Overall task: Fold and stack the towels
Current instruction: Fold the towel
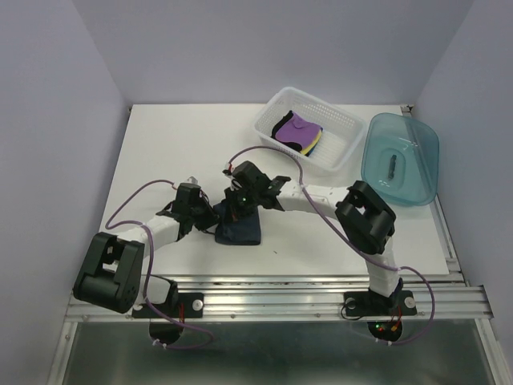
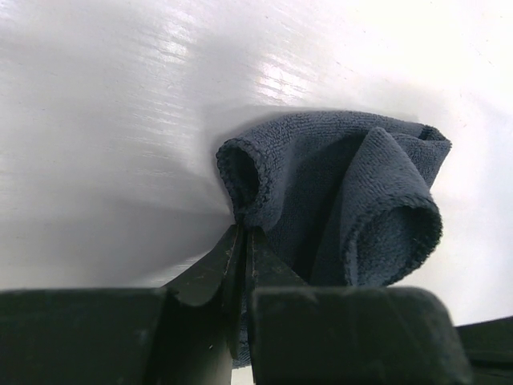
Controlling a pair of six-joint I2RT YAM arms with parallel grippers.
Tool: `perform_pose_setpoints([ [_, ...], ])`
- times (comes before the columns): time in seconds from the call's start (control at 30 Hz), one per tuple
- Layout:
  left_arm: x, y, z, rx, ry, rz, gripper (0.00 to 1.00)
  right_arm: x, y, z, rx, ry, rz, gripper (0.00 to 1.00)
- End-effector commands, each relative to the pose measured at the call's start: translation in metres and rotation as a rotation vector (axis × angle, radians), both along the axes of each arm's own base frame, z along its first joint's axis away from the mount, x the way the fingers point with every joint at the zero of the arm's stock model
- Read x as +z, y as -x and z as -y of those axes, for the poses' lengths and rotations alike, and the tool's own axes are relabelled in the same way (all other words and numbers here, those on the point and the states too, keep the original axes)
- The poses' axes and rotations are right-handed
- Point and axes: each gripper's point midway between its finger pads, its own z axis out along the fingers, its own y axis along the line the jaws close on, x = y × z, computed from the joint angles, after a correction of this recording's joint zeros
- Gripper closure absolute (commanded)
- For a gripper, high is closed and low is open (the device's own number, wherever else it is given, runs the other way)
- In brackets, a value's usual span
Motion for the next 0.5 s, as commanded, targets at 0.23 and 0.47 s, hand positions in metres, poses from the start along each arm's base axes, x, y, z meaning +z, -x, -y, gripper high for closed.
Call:
perform_pose_setpoints([
  [0.23, -0.004, 0.011, 0.002, -0.015, 0.004, -0.021, 0.93, 0.019, -0.007, -0.036, 0.016, -0.114, 0.016, 0.99],
  [0.47, -0.003, 0.013, 0.0, -0.01, 0.0, -0.023, 0.93, 0.005, -0.009, -0.038, 0.008, -0.091, 0.001, 0.97],
])
